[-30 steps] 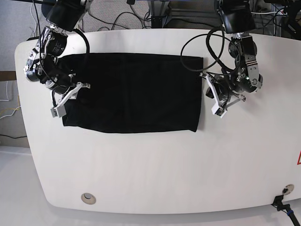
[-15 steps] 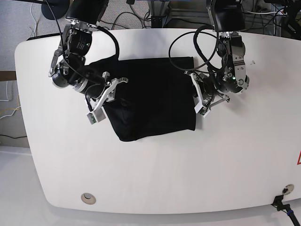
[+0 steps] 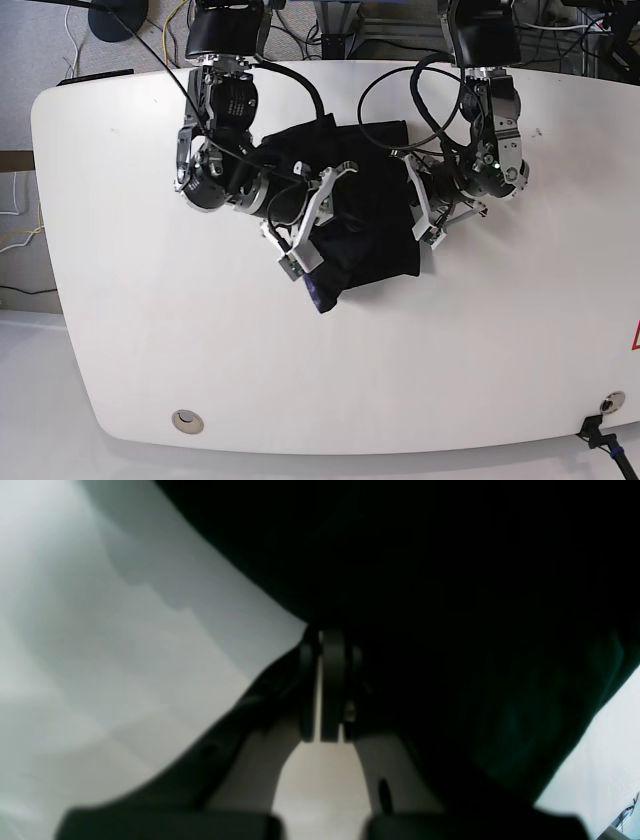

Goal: Fold the T-shirt properly
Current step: 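Grasp both ends of the folded shirt and push them together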

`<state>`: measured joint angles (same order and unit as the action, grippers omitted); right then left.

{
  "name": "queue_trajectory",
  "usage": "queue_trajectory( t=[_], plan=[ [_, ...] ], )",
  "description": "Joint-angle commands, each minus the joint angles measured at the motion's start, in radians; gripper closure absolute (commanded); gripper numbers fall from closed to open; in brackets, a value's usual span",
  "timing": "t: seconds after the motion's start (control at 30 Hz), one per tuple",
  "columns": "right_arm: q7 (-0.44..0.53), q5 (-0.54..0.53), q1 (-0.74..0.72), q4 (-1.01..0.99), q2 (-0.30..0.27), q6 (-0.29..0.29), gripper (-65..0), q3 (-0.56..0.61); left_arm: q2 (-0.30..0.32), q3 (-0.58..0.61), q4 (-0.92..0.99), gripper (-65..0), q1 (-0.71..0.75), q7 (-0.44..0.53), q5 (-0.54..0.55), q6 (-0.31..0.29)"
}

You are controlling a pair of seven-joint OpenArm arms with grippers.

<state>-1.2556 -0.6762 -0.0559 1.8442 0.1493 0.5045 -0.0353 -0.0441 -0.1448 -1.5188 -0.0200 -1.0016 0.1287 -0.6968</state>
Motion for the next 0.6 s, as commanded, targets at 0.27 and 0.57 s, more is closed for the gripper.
queue_trajectory(
  t=[0.27, 0.57],
  plan=[
    [0.026, 0.108, -0.049, 0.016, 0.008, 0.007, -44.1, 0.211, 0.037, 0.003, -0.018, 0.0, -0.038, -0.003, 0.006, -0.001],
    [0.055, 0.229, -0.213, -0.111, 0.008, 0.013, -44.3, 0.410, 0.126, 0.003, -0.174, 0.0, -0.042, -0.007, 0.004, -0.001]
  ],
)
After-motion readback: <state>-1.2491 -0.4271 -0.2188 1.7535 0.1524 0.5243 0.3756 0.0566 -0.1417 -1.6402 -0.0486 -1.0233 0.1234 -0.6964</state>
